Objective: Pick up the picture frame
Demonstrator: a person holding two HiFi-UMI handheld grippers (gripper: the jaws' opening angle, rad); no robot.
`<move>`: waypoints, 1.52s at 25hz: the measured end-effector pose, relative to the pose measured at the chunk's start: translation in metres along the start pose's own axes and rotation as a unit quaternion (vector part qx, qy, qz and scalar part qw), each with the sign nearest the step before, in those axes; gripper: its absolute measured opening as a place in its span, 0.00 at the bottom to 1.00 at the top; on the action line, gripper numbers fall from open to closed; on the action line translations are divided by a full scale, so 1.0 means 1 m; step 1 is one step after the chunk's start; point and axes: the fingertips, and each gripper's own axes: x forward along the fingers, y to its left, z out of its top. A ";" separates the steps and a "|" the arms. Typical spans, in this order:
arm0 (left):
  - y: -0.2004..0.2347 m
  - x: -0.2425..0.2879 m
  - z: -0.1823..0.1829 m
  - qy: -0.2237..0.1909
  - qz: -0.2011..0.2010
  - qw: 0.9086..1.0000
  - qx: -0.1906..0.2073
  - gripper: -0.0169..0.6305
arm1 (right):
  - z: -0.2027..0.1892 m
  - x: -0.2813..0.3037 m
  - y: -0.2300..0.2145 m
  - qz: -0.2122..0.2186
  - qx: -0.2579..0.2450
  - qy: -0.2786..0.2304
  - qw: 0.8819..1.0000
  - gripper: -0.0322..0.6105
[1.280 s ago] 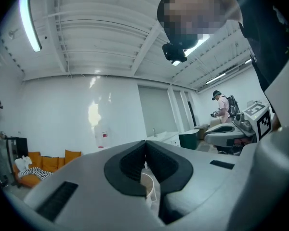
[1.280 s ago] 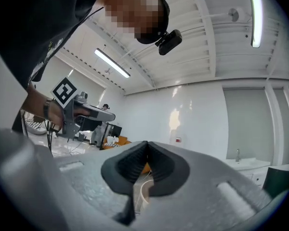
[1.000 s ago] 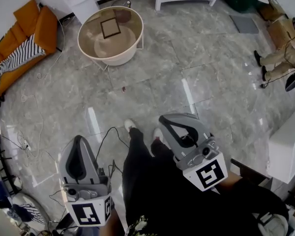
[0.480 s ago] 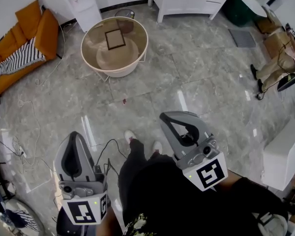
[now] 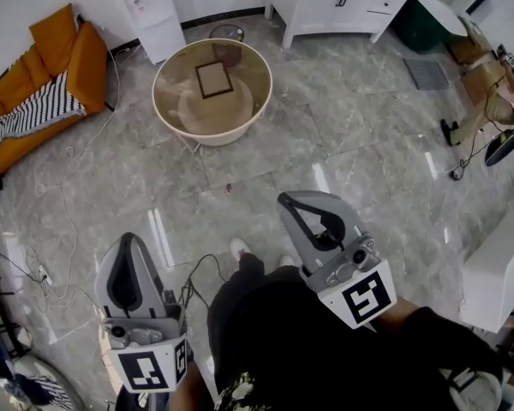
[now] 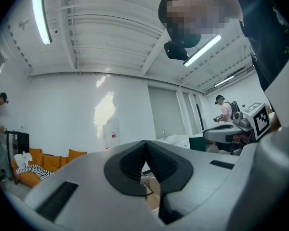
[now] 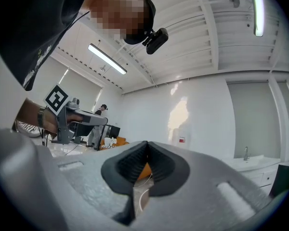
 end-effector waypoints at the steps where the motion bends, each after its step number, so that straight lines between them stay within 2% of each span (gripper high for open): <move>1: 0.005 0.001 -0.002 0.000 -0.002 1.000 -0.001 0.04 | -0.001 0.004 0.001 -0.004 0.001 -0.001 1.000 0.04; 8: 0.042 0.012 -0.026 0.002 -0.016 1.000 -0.008 0.04 | -0.007 0.040 0.013 -0.025 0.000 -0.006 1.000 0.04; 16: 0.046 0.003 -0.030 -0.011 -0.028 0.999 -0.009 0.04 | -0.003 0.051 0.036 -0.018 0.002 -0.008 1.000 0.04; 22: 0.057 0.018 -0.032 -0.002 -0.036 0.999 -0.007 0.04 | -0.006 0.076 0.032 -0.025 0.009 0.001 1.000 0.04; 28: 0.053 0.049 -0.034 0.007 -0.042 0.999 -0.004 0.04 | -0.020 0.089 0.006 -0.028 0.027 0.006 0.999 0.04; 38: 0.064 0.120 -0.028 0.007 -0.028 1.000 0.002 0.04 | -0.032 0.142 -0.056 -0.011 0.036 -0.003 0.999 0.04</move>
